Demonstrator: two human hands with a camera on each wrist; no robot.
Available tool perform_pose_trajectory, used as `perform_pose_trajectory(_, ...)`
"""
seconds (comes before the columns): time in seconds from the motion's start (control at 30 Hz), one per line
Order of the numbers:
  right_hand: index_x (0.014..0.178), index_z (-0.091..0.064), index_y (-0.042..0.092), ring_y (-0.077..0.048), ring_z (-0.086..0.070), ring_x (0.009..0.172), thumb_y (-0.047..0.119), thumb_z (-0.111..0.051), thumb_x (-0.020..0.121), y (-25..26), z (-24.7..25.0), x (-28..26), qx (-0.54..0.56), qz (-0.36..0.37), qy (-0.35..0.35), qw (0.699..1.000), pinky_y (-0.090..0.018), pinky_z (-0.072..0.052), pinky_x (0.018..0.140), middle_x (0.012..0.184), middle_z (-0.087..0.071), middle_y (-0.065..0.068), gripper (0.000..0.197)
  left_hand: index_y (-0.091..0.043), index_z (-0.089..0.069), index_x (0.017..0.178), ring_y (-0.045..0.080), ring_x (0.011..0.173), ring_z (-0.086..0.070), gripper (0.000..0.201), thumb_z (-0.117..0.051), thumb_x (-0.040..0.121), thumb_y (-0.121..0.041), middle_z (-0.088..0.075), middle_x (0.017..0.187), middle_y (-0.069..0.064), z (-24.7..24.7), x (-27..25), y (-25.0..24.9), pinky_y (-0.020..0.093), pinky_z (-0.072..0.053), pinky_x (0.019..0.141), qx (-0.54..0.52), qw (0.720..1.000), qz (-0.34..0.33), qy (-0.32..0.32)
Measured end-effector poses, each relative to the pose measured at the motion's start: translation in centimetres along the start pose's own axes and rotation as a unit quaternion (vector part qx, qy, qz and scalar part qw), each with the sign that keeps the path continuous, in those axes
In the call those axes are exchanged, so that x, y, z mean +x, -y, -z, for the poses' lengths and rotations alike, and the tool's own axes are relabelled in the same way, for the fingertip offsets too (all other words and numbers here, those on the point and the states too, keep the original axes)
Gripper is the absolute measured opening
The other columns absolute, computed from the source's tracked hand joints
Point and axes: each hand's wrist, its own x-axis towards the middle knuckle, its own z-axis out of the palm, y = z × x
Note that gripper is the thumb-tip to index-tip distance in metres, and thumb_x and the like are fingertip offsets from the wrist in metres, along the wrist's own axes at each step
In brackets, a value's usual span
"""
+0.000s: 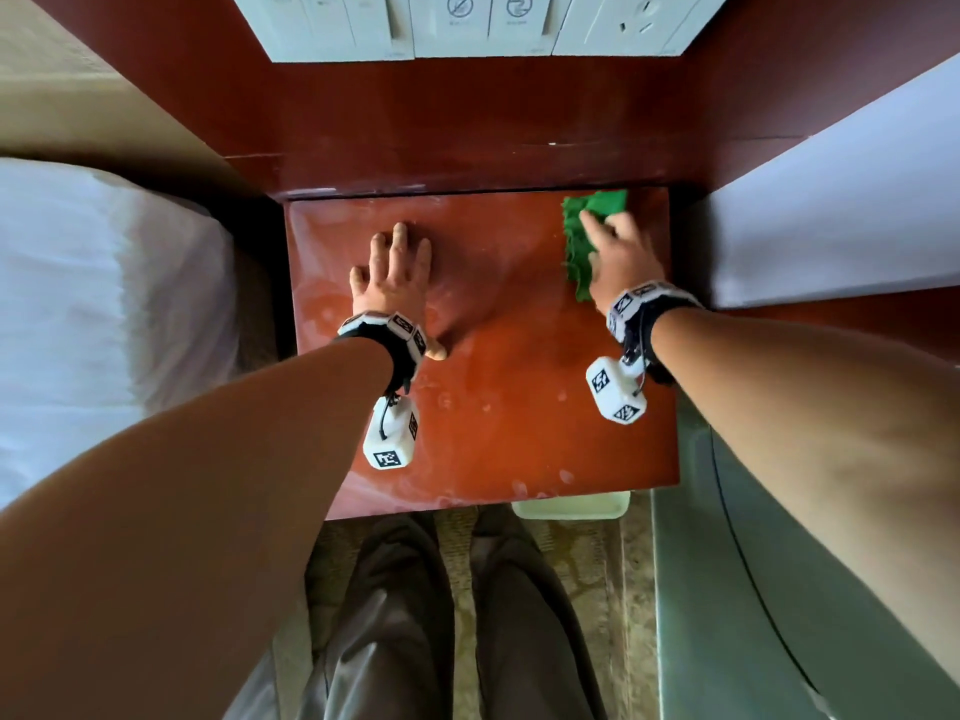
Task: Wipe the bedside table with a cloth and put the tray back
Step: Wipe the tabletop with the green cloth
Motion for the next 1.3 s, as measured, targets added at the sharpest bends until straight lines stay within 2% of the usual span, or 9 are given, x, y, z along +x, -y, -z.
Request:
perform_pose_trajectory(0.23, 0.098, -0.065, 0.018, -0.033, -0.057, 0.094, 0.015, -0.055, 0.085, 3.1, -1.6, 0.6, 0.088, -0.006, -0.112, 0.99, -0.034, -0.041, 0.069, 0.113, -0.058, -0.005, 0.016, -0.022, 0.015, 0.155, 0.033, 0.149, 0.014, 0.152, -0.087, 0.049, -0.063, 0.026, 0.159, 0.007, 0.0, 0.0, 0.1, 0.058, -0.014, 0.118, -0.007, 1.0, -0.002, 0.004)
perform_pose_trajectory(0.33, 0.094, -0.064, 0.022, -0.031, -0.057, 0.088, 0.027, -0.054, 0.094, 5.6, -3.0, -1.6, 0.088, 0.066, -0.08, 0.991, -0.033, -0.041, 0.063, 0.11, -0.059, 0.001, 0.011, -0.022, 0.013, 0.155, 0.033, 0.149, 0.014, 0.152, -0.087, 0.049, -0.063, 0.025, 0.16, 0.007, 0.0, 0.0, 0.0, 0.058, -0.014, 0.118, -0.01, 1.0, 0.0, 0.003)
perform_pose_trajectory(0.57, 0.094, -0.073, 0.021, -0.03, -0.057, 0.089, 0.015, -0.057, 0.089, 9.2, -5.7, -7.1, 0.099, 0.187, 0.026, 0.977, -0.033, -0.049, 0.061, 0.113, -0.064, 0.002, 0.018, -0.023, 0.014, 0.155, 0.033, 0.148, 0.015, 0.152, -0.088, 0.049, -0.06, 0.026, 0.16, 0.006, 0.5, -0.3, 0.0, 0.059, -0.012, 0.118, -0.027, 1.0, -0.003, 0.011)
perform_pose_trajectory(0.7, 0.101, -0.074, 0.022, -0.026, -0.061, 0.096, 0.003, -0.059, 0.085, 6.6, -4.7, -6.4, 0.111, 0.116, 0.018, 0.987, -0.032, -0.052, 0.069, 0.118, -0.064, 0.003, 0.029, -0.022, 0.014, 0.155, 0.034, 0.148, 0.015, 0.151, -0.088, 0.05, -0.06, 0.025, 0.16, 0.007, 0.4, -0.4, 0.0, 0.059, -0.013, 0.118, -0.018, 1.0, -0.005, 0.01)
perform_pose_trajectory(0.97, 0.112, -0.068, 0.017, -0.029, -0.061, 0.087, -0.009, -0.049, 0.072, -2.0, -1.7, -5.4, 0.133, -0.212, -0.092, 0.964, -0.029, -0.051, 0.083, 0.119, -0.052, -0.004, 0.052, -0.022, 0.018, 0.154, 0.034, 0.148, 0.017, 0.15, -0.086, 0.053, -0.062, 0.028, 0.159, 0.008, 0.2, -0.2, 0.0, 0.059, -0.011, 0.118, -0.013, 1.0, -0.005, 0.015)
perform_pose_trajectory(1.03, 0.115, -0.067, 0.017, -0.018, -0.059, 0.081, -0.007, -0.051, 0.078, -1.9, -1.0, -5.2, 0.138, -0.249, -0.067, 0.956, -0.014, -0.043, 0.079, 0.122, -0.052, -0.001, 0.046, -0.021, 0.018, 0.154, 0.035, 0.148, 0.017, 0.15, -0.086, 0.053, -0.061, 0.029, 0.158, 0.009, 0.3, -0.3, 0.0, 0.058, -0.01, 0.118, -0.016, 1.0, -0.006, 0.015)
perform_pose_trajectory(1.1, 0.113, -0.065, 0.014, -0.005, -0.054, 0.068, -0.002, -0.054, 0.087, -1.5, -0.9, -5.0, 0.167, -0.273, -0.071, 0.945, 0.0, -0.032, 0.062, 0.108, -0.059, 0.003, 0.032, -0.021, 0.018, 0.154, 0.035, 0.148, 0.017, 0.15, -0.087, 0.053, -0.06, 0.029, 0.158, 0.009, 0.3, -0.3, 0.0, 0.058, -0.01, 0.118, -0.017, 1.0, -0.007, 0.014)
perform_pose_trajectory(1.2, 0.101, -0.061, 0.012, 0.008, -0.053, 0.049, 0.011, -0.058, 0.093, 0.4, -1.3, -4.7, 0.159, -0.253, -0.095, 0.95, -0.004, -0.035, 0.044, 0.084, -0.063, -0.001, 0.009, -0.021, 0.018, 0.154, 0.034, 0.148, 0.016, 0.151, -0.087, 0.052, -0.06, 0.028, 0.159, 0.008, 0.4, -0.2, -0.1, 0.058, -0.011, 0.118, -0.017, 1.0, -0.004, 0.012)
perform_pose_trajectory(1.3, 0.108, -0.066, 0.022, -0.012, -0.063, 0.088, 0.012, -0.058, 0.091, 3.0, -1.7, -4.3, 0.102, -0.145, -0.046, 0.983, -0.022, -0.049, 0.067, 0.115, -0.062, 0.0, 0.022, -0.022, 0.016, 0.154, 0.034, 0.149, 0.015, 0.15, -0.087, 0.052, -0.061, 0.026, 0.159, 0.008, 0.4, -0.4, 0.0, 0.058, -0.013, 0.118, -0.019, 1.0, -0.005, 0.009)
